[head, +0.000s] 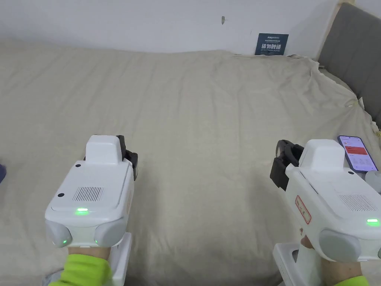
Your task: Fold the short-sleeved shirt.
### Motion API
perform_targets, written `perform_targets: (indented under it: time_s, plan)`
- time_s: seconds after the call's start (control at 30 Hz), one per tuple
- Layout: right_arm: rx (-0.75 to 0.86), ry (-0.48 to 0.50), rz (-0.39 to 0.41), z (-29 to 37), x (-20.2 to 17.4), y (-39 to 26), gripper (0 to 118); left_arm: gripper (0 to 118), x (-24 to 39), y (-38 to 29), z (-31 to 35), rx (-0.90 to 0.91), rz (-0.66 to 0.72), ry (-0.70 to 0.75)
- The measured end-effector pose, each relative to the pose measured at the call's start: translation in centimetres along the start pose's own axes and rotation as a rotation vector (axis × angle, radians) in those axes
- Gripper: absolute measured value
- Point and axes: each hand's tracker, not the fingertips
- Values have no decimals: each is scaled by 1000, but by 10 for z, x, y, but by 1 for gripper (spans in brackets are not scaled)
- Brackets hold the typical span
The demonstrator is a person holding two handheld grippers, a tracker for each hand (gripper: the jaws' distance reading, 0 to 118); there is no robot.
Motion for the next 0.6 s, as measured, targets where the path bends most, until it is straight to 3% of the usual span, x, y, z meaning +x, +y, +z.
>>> perform_targets:
  time_s: [0.6]
  plan:
    - [8, 4, 2, 0, -1, 3, 0, 0, 1, 1, 0, 2, -11, -9]
